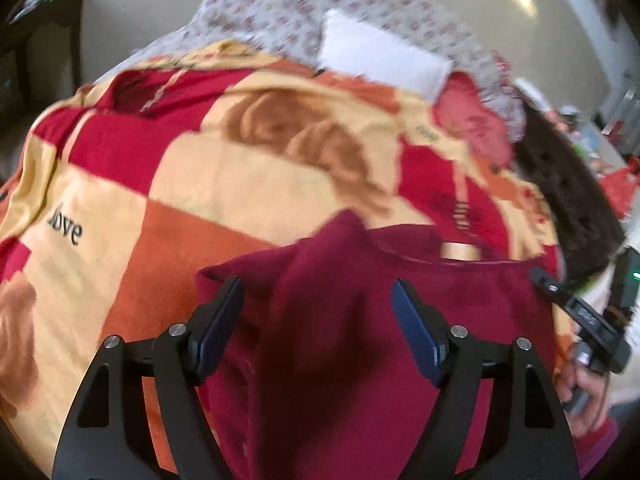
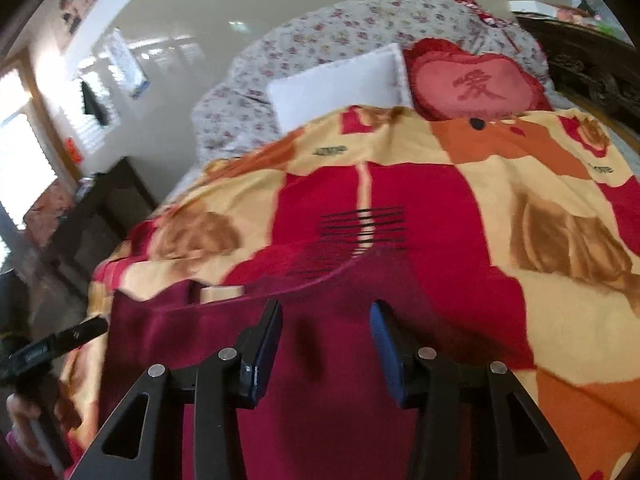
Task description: Fold small clothes
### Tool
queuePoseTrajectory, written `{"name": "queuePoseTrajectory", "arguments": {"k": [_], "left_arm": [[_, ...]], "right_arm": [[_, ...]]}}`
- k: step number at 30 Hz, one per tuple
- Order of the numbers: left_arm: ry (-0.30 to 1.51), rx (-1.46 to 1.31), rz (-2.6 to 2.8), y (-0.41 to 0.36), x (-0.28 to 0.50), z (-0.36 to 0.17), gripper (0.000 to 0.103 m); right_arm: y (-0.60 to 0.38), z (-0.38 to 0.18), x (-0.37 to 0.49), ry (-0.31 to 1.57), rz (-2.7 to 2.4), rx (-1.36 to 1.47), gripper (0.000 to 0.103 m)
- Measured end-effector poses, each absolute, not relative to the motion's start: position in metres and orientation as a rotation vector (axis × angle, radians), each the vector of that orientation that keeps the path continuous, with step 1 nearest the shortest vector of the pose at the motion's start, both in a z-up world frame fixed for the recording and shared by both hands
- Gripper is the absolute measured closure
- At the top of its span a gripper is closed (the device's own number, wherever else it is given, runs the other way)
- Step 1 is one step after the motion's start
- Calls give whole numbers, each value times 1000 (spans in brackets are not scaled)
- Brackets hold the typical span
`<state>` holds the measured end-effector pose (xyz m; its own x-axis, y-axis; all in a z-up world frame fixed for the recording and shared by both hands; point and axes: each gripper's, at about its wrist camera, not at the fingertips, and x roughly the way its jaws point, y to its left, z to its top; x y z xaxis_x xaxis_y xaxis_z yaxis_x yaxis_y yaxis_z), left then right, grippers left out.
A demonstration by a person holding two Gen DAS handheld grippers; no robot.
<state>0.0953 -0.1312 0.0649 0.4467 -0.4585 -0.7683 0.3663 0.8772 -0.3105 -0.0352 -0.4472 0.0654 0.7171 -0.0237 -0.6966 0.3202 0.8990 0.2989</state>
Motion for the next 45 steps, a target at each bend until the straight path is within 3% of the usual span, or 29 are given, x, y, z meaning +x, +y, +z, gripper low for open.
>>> {"name": "queuePoseTrajectory", "arguments": {"k": [8, 20, 32, 45], "left_arm": [[1033, -119, -430, -134, 120, 33, 26], [971, -63, -436, -121, 80, 66, 26], [964, -13, -464, -113, 33, 73, 26], [1029, -188, -486, -40, -27, 47, 26]], "right_arm": [[-466, 43, -12, 764, -218, 442, 57], [-435, 84, -82, 749, -145, 395, 57], [-439, 56, -103, 842, -230, 455, 56], [-339, 79, -85, 875, 55, 439, 56]]}}
